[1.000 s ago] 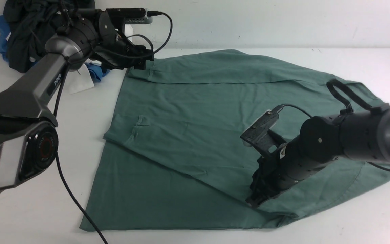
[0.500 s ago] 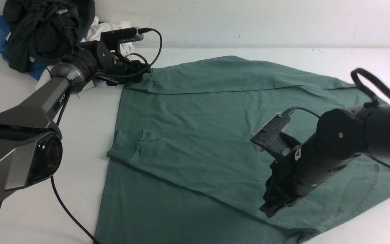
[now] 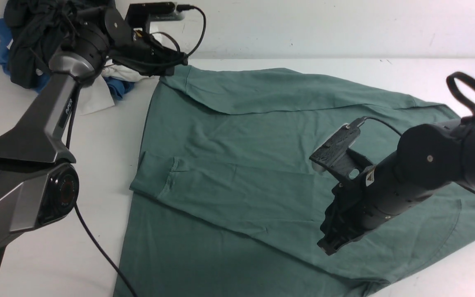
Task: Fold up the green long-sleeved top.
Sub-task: Use the left arm to clamp the cuff farthest from it
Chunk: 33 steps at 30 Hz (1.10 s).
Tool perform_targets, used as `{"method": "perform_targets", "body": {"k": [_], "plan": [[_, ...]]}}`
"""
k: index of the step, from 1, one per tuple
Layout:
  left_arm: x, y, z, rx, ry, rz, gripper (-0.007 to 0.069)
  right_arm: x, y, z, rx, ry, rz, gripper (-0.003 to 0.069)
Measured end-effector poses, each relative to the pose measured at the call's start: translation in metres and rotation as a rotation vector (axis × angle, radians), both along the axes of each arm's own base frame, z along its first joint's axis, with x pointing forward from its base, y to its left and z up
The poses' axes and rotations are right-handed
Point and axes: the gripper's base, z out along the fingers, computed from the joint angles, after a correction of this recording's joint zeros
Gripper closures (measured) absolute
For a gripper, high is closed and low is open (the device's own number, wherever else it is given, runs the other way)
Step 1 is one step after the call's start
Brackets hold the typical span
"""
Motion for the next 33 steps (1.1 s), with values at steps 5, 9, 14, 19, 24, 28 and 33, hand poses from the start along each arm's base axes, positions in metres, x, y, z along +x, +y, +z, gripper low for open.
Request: {"method": "perform_targets", "body": {"k": [5,9,14,19,24,28,33], "plan": [[-0.009,0.001,0.018,0.024,0.016,-0.023,0.0594,-0.002,-0.002,0.011,0.012,-0.029,-0.008,0.0669],[0.002,0.006,-0.009,0.078,0.011,0.018,0.0594,-0.003,-0.002,0.011,0.019,-0.028,-0.014,0.0669],[0.019,0.011,-0.077,0.121,0.031,0.055,0.0508,-0.003,-0.001,0.011,0.024,-0.019,-0.017,0.0669],[0.025,0.022,-0.083,0.094,-0.015,0.105,0.0305,-0.004,-0.001,0.011,0.023,-0.017,-0.017,0.0669],[0.026,0.027,-0.075,0.024,-0.022,0.129,0.0253,-0.004,-0.002,0.011,0.022,-0.017,-0.017,0.0669],[0.026,0.028,-0.08,0.014,-0.012,0.129,0.0303,-0.003,-0.002,0.011,0.019,-0.024,-0.013,0.0669],[0.027,0.027,-0.094,0.005,0.015,0.126,0.0438,-0.003,-0.002,0.012,0.02,-0.029,-0.014,0.0669]]}}
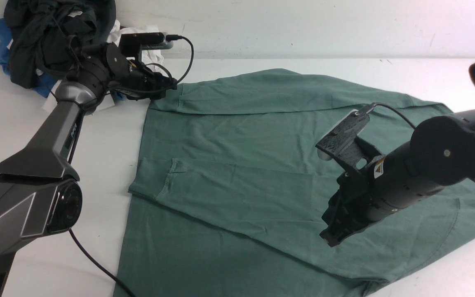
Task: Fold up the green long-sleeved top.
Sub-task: Use the left arm to clamp the cuff farthest from it
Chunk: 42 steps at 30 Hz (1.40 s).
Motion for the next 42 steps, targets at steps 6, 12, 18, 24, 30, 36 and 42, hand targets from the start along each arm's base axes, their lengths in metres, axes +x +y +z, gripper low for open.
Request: {"method": "perform_targets", "body": {"k": [6,12,18,24,30,36,42], "plan": [[-0.003,-0.005,0.002,-0.02,0.01,-0.074,0.0591,-0.001,0.0,-0.001,-0.007,0.016,0.003,0.0669],[-0.009,-0.01,0.04,-0.027,-0.028,-0.146,0.0602,-0.003,-0.001,-0.001,-0.015,0.034,0.007,0.0669],[-0.01,-0.007,0.062,0.016,-0.081,-0.141,0.0602,-0.003,-0.001,-0.001,-0.016,0.033,0.004,0.0669],[-0.007,-0.002,0.026,0.075,-0.018,-0.134,0.0494,-0.002,-0.001,-0.001,-0.009,0.018,0.002,0.0669],[-0.01,-0.004,0.026,0.032,0.027,-0.13,0.0288,-0.002,-0.001,-0.001,-0.009,0.018,0.002,0.0669],[-0.011,-0.005,0.026,0.009,0.046,-0.13,0.0295,-0.002,-0.001,-0.001,-0.01,0.019,0.002,0.0669],[-0.011,-0.005,0.015,0.009,0.064,-0.129,0.0465,-0.001,-0.001,-0.001,-0.008,0.014,0.001,0.0669]]}}
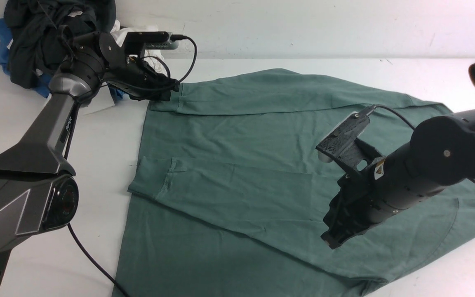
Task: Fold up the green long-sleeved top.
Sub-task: Use the left arm to clamp the cuff farthest from it, then use the left arm to drag and drop the cuff onto the cuff closest to the left arm
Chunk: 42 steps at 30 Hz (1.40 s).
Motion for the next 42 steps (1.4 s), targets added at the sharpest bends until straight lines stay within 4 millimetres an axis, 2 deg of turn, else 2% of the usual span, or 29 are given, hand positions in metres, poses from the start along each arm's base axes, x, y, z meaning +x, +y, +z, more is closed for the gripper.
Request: {"method": "perform_targets", "body": {"k": [1,2,4,7,9,12,13,14,17,19,22,26,30,32,38,42], "plan": [[0.0,0.0,-0.001,0.0,0.001,0.0,0.0522,0.0,0.0,0.0,0.001,-0.003,-0.001,0.0669],[0.0,0.0,-0.001,0.0,0.001,0.0,0.053,0.0,0.0,0.0,0.001,-0.003,-0.001,0.0669],[0.0,0.0,-0.001,-0.001,0.003,0.002,0.0603,0.001,0.0,0.0,0.003,-0.007,-0.001,0.0669],[0.0,0.001,0.001,-0.02,0.009,0.025,0.062,0.001,0.0,0.0,0.003,-0.008,-0.001,0.0669],[0.001,0.002,0.001,-0.03,0.005,0.037,0.06,0.001,0.0,0.0,0.003,-0.008,-0.001,0.0669],[0.002,0.005,0.002,-0.034,-0.004,0.049,0.0524,0.001,0.0,0.0,0.002,-0.008,-0.001,0.0669],[0.002,0.006,0.002,-0.036,-0.008,0.054,0.0495,0.001,0.0,0.0,0.002,-0.008,0.0,0.0669],[0.003,0.007,0.002,-0.038,-0.013,0.059,0.0434,0.001,0.0,0.0,0.001,-0.009,0.0,0.0669],[0.004,0.007,-0.002,-0.039,-0.011,0.062,0.0345,0.001,0.0,0.0,0.001,-0.009,0.0,0.0669],[0.004,0.007,-0.006,-0.038,-0.005,0.063,0.0305,0.001,0.0,0.0,0.001,-0.009,0.0,0.0669],[0.004,0.007,-0.008,-0.038,-0.002,0.063,0.0298,0.001,0.0,0.0,0.001,-0.009,0.0,0.0669],[0.004,0.007,-0.009,-0.033,-0.002,0.057,0.0394,0.001,0.0,0.0,0.001,-0.009,0.0,0.0669],[0.004,0.007,-0.005,-0.042,-0.007,0.054,0.0586,0.001,0.0,0.0,0.001,-0.009,0.0,0.0669],[0.003,0.006,-0.002,-0.046,-0.01,0.053,0.0608,0.001,0.0,0.0,0.001,-0.009,0.0,0.0669],[-0.006,0.004,0.053,-0.066,-0.052,0.027,0.0622,0.001,-0.001,0.0,-0.022,-0.011,0.014,0.0669],[-0.03,-0.002,0.101,-0.103,0.016,-0.054,0.0622,-0.001,-0.007,0.003,-0.076,-0.025,0.014,0.0669]]}}
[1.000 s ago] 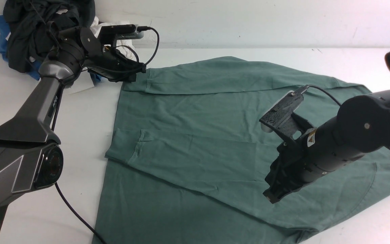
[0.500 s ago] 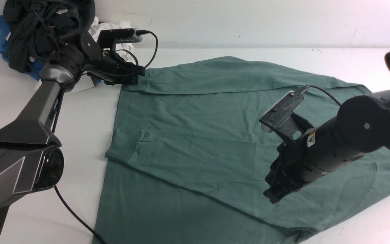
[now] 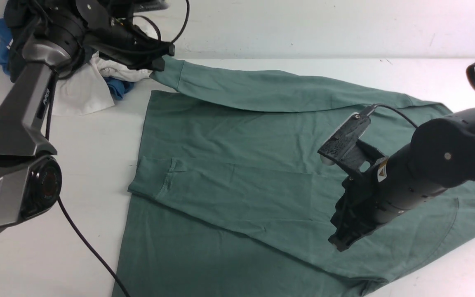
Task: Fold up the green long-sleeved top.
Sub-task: Use the left arm to drag and drop the cuff onto the cuff closest to the left arm
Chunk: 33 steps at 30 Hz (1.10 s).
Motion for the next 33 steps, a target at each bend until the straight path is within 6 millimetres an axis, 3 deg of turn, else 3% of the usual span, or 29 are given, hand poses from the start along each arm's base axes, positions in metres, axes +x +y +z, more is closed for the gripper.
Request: {"method": "perform_targets", "body": {"k": [1,7,8,9,11,12,13,14,15,18,21,23,33], "plan": [[-0.001,-0.001,0.002,-0.002,0.003,-0.006,0.0622,0.0,-0.001,0.001,-0.002,-0.003,-0.002,0.0669],[-0.042,-0.03,0.08,-0.01,-0.04,-0.085,0.0622,-0.003,-0.033,0.039,-0.032,-0.146,-0.146,0.0669],[-0.042,-0.032,0.077,-0.01,-0.029,-0.088,0.0622,-0.003,-0.034,0.041,-0.027,-0.149,-0.154,0.0669],[-0.054,-0.041,0.089,0.008,-0.021,-0.103,0.0622,-0.006,-0.041,0.049,-0.027,-0.167,-0.187,0.0669],[-0.067,-0.053,0.091,0.04,0.018,-0.127,0.0622,-0.009,-0.048,0.058,-0.025,-0.185,-0.212,0.0669],[-0.084,-0.065,0.084,0.091,0.09,-0.155,0.0622,-0.014,-0.054,0.067,-0.017,-0.202,-0.234,0.0669],[-0.099,-0.073,0.063,0.139,0.183,-0.178,0.0622,-0.018,-0.058,0.073,-0.008,-0.219,-0.246,0.0669],[-0.101,-0.075,0.067,0.143,0.174,-0.181,0.0622,-0.018,-0.058,0.073,-0.008,-0.219,-0.246,0.0669],[-0.12,-0.078,0.037,0.201,0.299,-0.207,0.0622,-0.022,-0.059,0.079,0.003,-0.234,-0.249,0.0669],[-0.156,-0.071,-0.015,0.286,0.466,-0.203,0.0622,-0.026,-0.061,0.086,0.026,-0.249,-0.256,0.0669],[-0.176,-0.059,-0.045,0.295,0.493,-0.128,0.0622,-0.027,-0.06,0.086,0.039,-0.244,-0.261,0.0669],[-0.182,-0.054,-0.053,0.296,0.482,-0.1,0.0622,-0.027,-0.059,0.086,0.048,-0.245,-0.263,0.0669],[-0.185,-0.053,-0.042,0.331,0.445,-0.13,0.0603,-0.027,-0.057,0.087,0.074,-0.241,-0.266,0.0669]]}}
